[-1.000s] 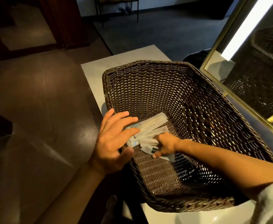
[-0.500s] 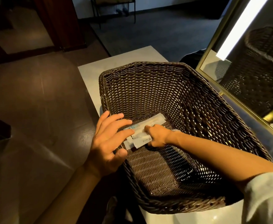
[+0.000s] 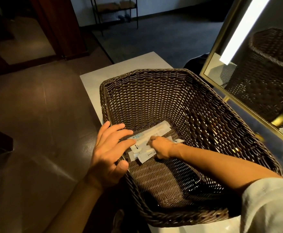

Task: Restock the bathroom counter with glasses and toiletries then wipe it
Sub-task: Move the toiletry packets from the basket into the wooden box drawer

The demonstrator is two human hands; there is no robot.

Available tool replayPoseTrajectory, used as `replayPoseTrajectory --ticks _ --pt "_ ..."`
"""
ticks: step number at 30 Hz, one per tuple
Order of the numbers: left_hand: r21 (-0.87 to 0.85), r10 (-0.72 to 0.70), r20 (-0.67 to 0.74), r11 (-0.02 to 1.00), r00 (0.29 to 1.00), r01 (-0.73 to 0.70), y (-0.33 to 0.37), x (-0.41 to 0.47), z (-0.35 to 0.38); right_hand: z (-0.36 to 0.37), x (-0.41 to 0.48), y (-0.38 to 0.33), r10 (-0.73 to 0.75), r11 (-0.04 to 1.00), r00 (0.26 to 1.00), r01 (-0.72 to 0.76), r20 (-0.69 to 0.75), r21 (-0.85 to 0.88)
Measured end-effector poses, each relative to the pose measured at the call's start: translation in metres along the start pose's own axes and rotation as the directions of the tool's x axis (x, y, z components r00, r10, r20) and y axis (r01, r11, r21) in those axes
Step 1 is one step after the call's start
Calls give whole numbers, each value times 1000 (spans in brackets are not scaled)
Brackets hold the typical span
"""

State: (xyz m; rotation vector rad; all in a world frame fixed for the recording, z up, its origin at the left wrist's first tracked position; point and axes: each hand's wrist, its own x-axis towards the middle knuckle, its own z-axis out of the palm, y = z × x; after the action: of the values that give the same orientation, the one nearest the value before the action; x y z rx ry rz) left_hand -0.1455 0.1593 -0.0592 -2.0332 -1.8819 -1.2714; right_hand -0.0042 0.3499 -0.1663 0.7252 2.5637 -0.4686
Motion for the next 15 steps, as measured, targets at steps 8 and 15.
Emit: replayPoseTrajectory --ticks 8,15 --pt "-5 0 -9 1000 1000 0 0 1 2 -8 5 -2 -54 995 986 67 154 -78" --pt "0 -3 -22 1000 1000 3 -2 0 4 -26 6 11 -59 996 998 59 -9 -71"
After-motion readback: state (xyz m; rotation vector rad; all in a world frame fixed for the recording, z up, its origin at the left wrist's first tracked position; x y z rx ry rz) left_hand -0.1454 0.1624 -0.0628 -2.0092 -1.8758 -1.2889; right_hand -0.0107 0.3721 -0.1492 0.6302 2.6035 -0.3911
